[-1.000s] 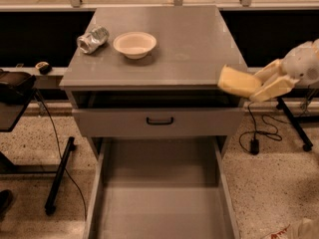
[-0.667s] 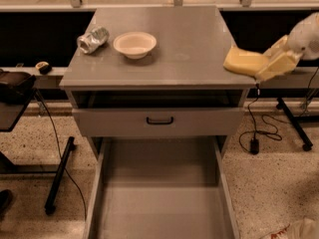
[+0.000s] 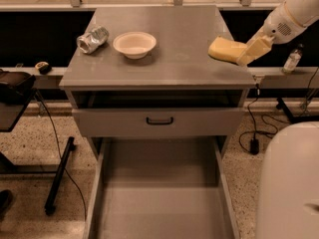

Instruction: Pick sponge from middle drawer and place on counter

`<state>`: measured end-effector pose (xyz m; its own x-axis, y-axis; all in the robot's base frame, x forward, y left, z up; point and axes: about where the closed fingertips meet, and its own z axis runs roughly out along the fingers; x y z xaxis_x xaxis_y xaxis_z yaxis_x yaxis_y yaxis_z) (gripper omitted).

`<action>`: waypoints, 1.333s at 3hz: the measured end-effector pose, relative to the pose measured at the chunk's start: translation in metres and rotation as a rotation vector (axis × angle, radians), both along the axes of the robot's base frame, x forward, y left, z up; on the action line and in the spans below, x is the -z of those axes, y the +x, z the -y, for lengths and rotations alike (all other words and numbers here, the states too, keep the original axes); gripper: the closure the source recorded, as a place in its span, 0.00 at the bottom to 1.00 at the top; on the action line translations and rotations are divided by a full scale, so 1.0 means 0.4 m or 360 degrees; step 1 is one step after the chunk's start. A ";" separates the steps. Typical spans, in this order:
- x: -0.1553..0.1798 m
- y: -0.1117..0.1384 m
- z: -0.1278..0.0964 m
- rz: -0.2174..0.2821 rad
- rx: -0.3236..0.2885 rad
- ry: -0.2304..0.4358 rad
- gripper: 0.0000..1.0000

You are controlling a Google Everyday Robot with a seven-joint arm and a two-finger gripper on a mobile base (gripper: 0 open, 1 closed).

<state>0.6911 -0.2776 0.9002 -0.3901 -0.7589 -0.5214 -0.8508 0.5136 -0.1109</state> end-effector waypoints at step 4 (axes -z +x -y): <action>0.067 0.080 -0.170 -0.0091 -0.0069 0.0125 0.35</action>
Offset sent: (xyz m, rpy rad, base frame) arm 0.0459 0.0924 -0.0358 0.1241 0.1048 0.0776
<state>0.7230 -0.2097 0.8736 -0.3883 -0.7336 -0.5578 -0.8763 0.4812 -0.0228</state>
